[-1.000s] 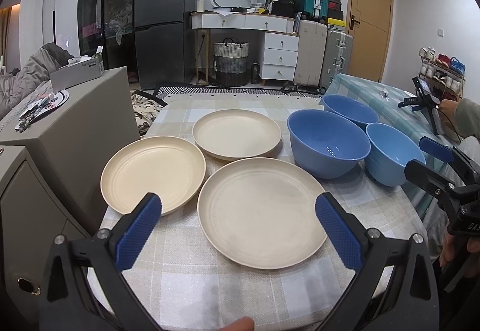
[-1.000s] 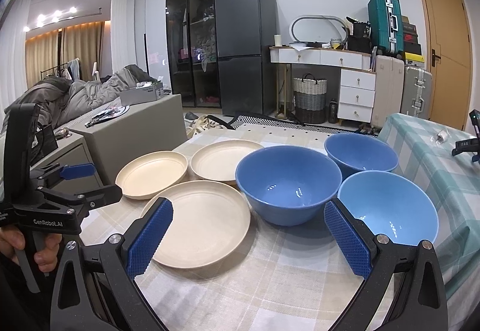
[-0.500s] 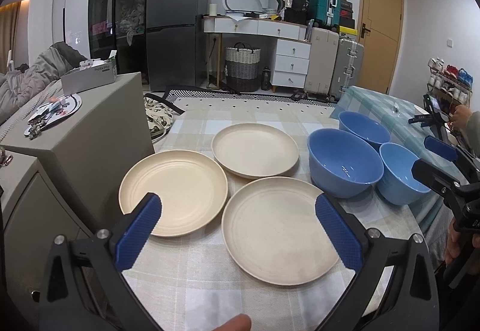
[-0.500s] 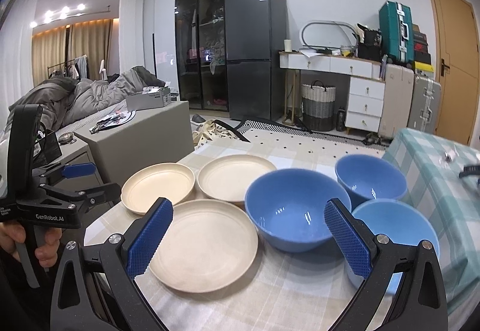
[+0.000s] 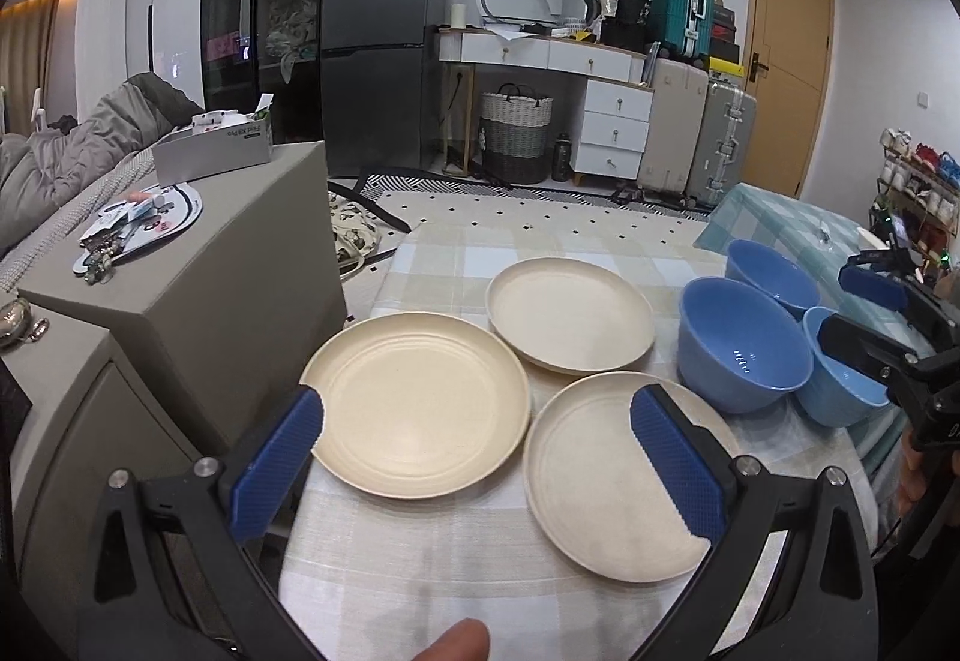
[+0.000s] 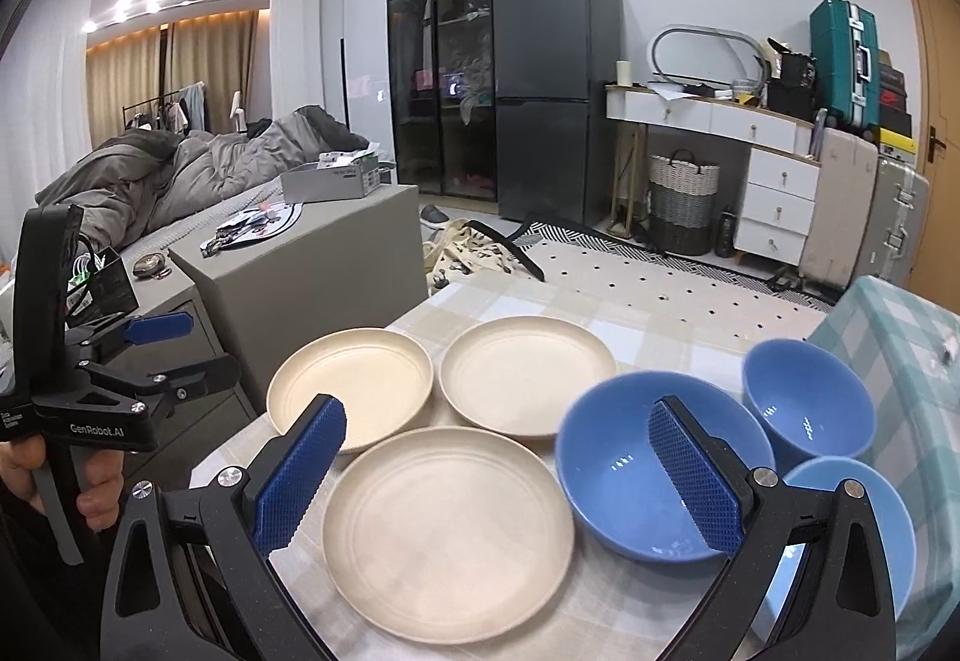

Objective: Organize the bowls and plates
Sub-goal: 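Move both grippers toward the rim of a cream plate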

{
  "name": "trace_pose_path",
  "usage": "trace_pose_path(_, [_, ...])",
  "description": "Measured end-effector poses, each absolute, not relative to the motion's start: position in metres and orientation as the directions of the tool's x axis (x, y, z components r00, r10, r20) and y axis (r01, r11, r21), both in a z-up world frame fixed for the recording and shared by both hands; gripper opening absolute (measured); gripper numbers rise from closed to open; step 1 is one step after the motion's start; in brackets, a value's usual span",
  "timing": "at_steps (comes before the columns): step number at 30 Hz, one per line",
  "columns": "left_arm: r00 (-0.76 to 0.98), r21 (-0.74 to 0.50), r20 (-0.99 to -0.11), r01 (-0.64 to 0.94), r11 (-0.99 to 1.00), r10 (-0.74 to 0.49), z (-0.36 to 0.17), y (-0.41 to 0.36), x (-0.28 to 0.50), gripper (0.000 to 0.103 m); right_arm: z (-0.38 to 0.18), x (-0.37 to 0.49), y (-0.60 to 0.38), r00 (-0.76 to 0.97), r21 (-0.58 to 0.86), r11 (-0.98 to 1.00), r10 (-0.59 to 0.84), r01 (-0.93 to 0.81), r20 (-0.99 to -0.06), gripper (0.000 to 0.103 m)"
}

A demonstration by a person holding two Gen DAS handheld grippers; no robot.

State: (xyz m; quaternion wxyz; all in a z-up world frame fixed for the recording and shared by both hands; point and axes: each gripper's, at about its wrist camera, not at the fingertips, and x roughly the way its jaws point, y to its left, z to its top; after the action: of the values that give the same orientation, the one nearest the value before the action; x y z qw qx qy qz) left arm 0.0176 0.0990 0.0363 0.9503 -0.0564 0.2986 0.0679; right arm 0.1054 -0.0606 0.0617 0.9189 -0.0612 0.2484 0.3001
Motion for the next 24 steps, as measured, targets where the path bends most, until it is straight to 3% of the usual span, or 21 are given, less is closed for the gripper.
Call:
trace_pose_path(11, [0.794,-0.083,-0.593,-0.224,0.971,0.133,0.032,0.137,0.033,0.103,0.068,0.131,-0.008,0.676,0.034,0.788,0.550,-0.615,-0.490,0.103])
trace_pose_path(24, [0.743,-0.024,-0.641,-0.270,0.962,0.193,0.013,0.171,0.058,0.103,0.048,0.172,0.040,0.623,0.057,0.771,0.554,-0.635,-0.552,0.103])
